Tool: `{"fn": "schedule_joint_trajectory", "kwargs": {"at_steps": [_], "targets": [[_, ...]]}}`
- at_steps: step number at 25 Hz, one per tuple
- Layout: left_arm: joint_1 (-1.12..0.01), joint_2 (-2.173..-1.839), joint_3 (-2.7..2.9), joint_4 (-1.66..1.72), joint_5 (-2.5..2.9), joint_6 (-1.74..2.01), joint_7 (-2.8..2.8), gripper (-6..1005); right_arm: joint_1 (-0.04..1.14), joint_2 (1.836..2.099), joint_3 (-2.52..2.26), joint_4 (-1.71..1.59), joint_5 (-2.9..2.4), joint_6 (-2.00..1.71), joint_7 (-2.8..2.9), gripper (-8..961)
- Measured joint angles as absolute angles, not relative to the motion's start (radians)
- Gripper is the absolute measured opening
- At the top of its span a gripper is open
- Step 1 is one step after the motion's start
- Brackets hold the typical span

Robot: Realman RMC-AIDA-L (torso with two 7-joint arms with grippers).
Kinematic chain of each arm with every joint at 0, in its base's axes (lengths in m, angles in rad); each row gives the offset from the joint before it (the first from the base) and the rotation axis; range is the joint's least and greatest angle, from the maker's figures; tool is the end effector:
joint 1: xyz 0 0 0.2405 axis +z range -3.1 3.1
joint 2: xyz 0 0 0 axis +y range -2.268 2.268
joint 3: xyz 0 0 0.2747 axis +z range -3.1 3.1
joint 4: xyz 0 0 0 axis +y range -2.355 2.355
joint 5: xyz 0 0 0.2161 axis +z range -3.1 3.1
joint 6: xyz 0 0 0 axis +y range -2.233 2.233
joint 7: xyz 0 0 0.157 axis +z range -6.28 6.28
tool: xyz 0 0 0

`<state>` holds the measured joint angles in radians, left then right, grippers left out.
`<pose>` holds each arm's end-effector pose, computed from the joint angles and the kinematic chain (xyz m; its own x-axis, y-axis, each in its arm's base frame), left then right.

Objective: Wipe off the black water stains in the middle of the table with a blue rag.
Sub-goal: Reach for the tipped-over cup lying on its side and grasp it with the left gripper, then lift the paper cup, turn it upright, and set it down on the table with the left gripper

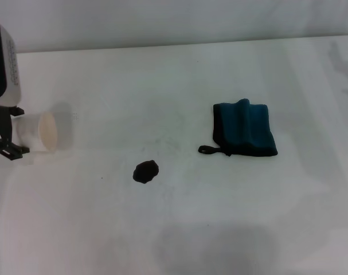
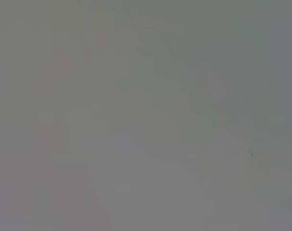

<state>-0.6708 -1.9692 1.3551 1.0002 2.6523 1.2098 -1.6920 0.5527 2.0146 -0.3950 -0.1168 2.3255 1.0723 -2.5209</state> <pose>-0.2674 0.4287 0.0038 0.8296 0.0339 -0.5573 -0.1724 -0.9338 -0.3134 0.3795 0.4008 0.0747 0.4538 0.1325 -0.8812 -0.8911 0.0669 -0.4489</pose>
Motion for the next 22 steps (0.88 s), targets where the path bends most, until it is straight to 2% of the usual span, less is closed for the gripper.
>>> {"fn": "schedule_joint_trajectory", "kwargs": {"at_steps": [22], "targets": [[-0.662, -1.996, 1.358, 0.896, 2.613, 1.064, -1.699, 872, 0.555, 2.018, -0.399, -0.118, 2.321, 1.072, -2.517, 792]]}}
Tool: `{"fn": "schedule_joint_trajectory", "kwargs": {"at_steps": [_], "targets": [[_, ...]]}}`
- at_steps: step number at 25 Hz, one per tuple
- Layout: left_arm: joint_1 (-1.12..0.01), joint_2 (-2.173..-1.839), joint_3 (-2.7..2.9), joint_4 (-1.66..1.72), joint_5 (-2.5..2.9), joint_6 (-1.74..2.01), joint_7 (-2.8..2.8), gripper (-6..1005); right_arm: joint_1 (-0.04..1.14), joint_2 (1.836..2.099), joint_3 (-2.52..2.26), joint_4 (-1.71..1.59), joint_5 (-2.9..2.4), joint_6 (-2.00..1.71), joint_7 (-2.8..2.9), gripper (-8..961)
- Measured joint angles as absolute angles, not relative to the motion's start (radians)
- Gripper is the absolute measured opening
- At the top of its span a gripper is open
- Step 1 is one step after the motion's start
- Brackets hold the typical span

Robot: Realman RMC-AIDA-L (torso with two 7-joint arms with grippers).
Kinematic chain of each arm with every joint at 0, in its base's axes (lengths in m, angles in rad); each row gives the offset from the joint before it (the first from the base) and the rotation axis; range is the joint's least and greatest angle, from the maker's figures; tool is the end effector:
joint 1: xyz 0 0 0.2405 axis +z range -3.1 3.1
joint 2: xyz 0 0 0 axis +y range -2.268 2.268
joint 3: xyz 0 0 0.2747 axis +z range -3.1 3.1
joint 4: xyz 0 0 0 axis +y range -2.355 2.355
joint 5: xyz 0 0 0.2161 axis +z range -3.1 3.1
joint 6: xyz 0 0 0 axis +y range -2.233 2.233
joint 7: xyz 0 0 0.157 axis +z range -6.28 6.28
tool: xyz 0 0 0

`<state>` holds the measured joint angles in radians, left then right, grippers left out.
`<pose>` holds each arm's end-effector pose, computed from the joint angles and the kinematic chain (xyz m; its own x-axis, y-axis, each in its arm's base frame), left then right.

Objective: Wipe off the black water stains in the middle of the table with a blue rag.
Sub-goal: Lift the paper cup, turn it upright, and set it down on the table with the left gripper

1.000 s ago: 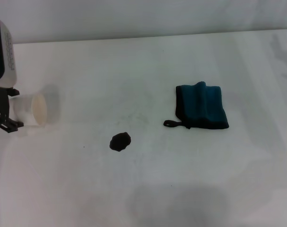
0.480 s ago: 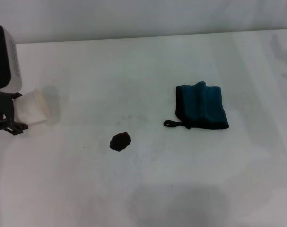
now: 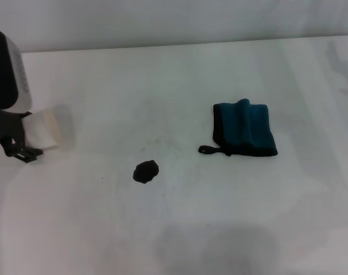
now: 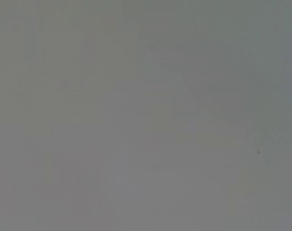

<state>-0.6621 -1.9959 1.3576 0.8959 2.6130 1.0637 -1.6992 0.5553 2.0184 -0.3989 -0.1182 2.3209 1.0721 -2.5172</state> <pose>-0.2821 0.4295 -0.0182 0.8607 0.0876 -0.5015 -0.1265 -0.9174 -0.3772 0.3772 0.4017 0.0720 0.4515 0.1287 -0.8829 -0.8922 0.0575 -0.4479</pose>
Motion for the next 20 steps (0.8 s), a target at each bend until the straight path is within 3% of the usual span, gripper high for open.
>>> {"fn": "schedule_joint_trajectory", "kwargs": {"at_steps": [8, 20], "targets": [[-0.651, -2.011, 1.355, 0.887, 2.592, 1.044, -1.706, 866, 0.555, 2.019, -0.399, -0.118, 2.319, 1.073, -2.517, 792], [-0.624, -2.052, 1.282, 0.910, 2.495, 0.846, -1.763, 731, 0.559, 2.019, -0.399, -0.115, 2.321, 1.081, -2.517, 792]]}}
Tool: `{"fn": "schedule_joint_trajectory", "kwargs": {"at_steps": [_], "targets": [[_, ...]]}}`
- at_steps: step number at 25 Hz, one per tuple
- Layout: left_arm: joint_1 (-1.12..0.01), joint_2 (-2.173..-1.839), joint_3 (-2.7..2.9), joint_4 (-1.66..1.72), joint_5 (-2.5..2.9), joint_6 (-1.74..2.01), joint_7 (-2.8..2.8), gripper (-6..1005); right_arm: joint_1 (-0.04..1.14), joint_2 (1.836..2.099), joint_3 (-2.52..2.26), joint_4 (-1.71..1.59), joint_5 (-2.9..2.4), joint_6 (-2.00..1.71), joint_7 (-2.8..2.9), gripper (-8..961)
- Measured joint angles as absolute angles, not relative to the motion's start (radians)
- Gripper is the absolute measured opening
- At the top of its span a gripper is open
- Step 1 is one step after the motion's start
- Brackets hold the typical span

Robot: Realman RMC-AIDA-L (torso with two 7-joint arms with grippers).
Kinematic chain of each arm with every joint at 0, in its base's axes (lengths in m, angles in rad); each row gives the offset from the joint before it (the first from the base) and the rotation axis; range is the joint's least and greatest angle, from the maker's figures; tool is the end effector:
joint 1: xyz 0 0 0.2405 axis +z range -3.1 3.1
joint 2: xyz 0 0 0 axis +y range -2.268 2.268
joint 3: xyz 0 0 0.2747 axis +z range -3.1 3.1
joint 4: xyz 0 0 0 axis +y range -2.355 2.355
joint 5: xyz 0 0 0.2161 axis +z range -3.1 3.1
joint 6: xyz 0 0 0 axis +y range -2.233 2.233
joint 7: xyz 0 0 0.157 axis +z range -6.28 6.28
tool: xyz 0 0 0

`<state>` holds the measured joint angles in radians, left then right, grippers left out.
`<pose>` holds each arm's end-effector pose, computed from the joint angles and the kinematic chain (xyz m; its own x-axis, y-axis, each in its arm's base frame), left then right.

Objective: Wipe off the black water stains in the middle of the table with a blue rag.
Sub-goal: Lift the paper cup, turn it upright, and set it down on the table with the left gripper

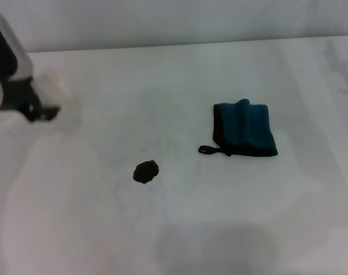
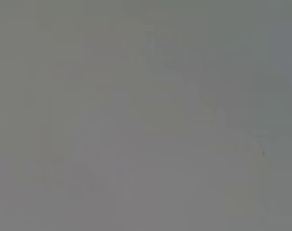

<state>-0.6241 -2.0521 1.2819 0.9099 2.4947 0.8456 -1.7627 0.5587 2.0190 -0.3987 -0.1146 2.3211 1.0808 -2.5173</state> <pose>-0.2665 0.4474 -0.0228 0.9463 0.2021 -0.2524 0.0061 -0.7916 -0.6110 0.3747 0.4025 0.0713 0.4484 0.1345 -0.8836 -0.8937 0.0497 -0.4460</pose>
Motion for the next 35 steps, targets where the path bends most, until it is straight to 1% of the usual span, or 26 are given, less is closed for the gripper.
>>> {"fn": "schedule_joint_trajectory", "kwargs": {"at_steps": [5, 12, 13, 15, 20, 22, 27, 32, 35], "targets": [[-0.597, -2.069, 1.279, 0.911, 2.283, 0.700, -1.742, 719, 0.566, 2.019, -0.399, -0.110, 2.322, 1.078, -2.517, 793], [-0.520, -2.079, 1.302, 0.844, 1.778, 0.673, -1.516, 720, 0.576, 2.019, -0.391, -0.109, 2.326, 1.077, -2.517, 794], [-0.495, -2.080, 1.303, 0.789, 1.615, 0.669, -1.414, 720, 0.578, 2.019, -0.390, -0.109, 2.326, 1.077, -2.517, 794], [-0.484, -2.081, 1.303, 0.760, 1.536, 0.669, -1.363, 720, 0.585, 2.019, -0.390, -0.109, 2.326, 1.076, -2.517, 794], [-0.439, -2.086, 1.309, 0.552, 1.021, 0.757, -0.969, 718, 0.599, 2.019, -0.390, -0.109, 2.326, 1.075, -2.517, 793], [-0.439, -2.086, 1.337, 0.401, 0.740, 0.887, -0.705, 718, 0.602, 2.020, -0.390, -0.108, 2.325, 1.075, -2.517, 793], [-0.457, -2.088, 1.411, 0.260, 0.481, 0.967, -0.483, 719, 0.602, 2.021, -0.390, -0.106, 2.325, 1.075, -2.517, 793], [-0.515, -2.090, 1.469, 0.153, 0.385, 0.963, -0.404, 721, 0.597, 2.021, -0.390, -0.094, 2.325, 1.075, -2.517, 793], [-0.526, -2.094, 1.471, 0.133, 0.383, 0.961, -0.350, 723, 0.597, 2.019, -0.390, -0.088, 2.325, 1.073, -2.517, 792]]}}
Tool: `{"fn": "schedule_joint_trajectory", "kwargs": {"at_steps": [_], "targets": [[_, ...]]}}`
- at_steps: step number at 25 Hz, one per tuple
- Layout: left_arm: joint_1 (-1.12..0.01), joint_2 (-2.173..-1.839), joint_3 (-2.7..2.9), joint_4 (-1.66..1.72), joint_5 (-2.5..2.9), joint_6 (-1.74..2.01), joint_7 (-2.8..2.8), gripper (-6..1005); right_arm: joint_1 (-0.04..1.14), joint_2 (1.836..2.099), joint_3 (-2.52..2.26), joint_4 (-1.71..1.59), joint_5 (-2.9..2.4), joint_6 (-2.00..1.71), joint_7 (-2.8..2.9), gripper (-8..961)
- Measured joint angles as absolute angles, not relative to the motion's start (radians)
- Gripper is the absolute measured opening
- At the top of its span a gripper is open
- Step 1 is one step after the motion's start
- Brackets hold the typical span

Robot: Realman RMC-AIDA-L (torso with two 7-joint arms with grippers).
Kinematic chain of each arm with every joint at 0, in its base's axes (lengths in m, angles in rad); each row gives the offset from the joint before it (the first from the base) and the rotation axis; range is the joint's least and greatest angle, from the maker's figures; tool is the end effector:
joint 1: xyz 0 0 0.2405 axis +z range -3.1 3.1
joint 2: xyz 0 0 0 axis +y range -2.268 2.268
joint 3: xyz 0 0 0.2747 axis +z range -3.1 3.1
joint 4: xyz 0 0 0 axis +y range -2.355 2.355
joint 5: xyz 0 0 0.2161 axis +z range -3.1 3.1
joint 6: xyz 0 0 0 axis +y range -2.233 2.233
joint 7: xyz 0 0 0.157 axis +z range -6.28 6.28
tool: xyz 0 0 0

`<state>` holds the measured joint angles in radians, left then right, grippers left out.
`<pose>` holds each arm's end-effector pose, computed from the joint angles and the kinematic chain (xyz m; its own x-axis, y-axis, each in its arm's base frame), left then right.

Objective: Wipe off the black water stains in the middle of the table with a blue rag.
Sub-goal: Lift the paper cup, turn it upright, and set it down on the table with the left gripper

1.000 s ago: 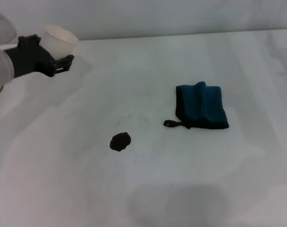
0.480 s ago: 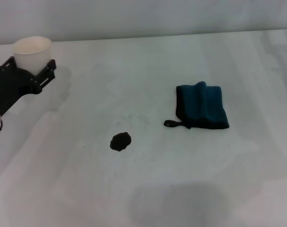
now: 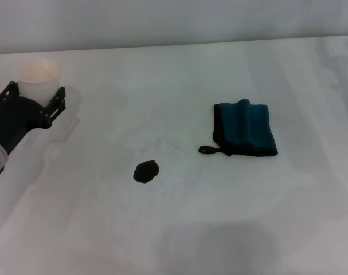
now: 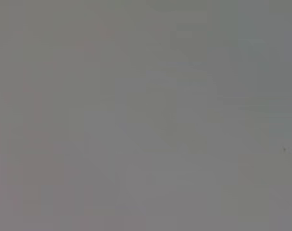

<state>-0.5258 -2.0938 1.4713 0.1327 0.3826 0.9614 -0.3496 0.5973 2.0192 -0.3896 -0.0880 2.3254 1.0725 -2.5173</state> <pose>-0.3257 0.3773 -0.0681 0.8153 0.1109 0.5684 0.5517 -0.4470 -0.7041 0.3628 0.4141 0.0647 0.4230 0.1320 -0.8965 -0.9057 0.0298 -0.4230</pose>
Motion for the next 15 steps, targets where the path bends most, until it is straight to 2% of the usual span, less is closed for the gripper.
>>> {"fn": "schedule_joint_trajectory", "kwargs": {"at_steps": [15], "targets": [[-0.532, -2.102, 1.527, 0.120, 0.377, 0.883, -0.282, 725, 0.618, 2.019, -0.395, -0.081, 2.325, 1.027, -2.517, 794]]}}
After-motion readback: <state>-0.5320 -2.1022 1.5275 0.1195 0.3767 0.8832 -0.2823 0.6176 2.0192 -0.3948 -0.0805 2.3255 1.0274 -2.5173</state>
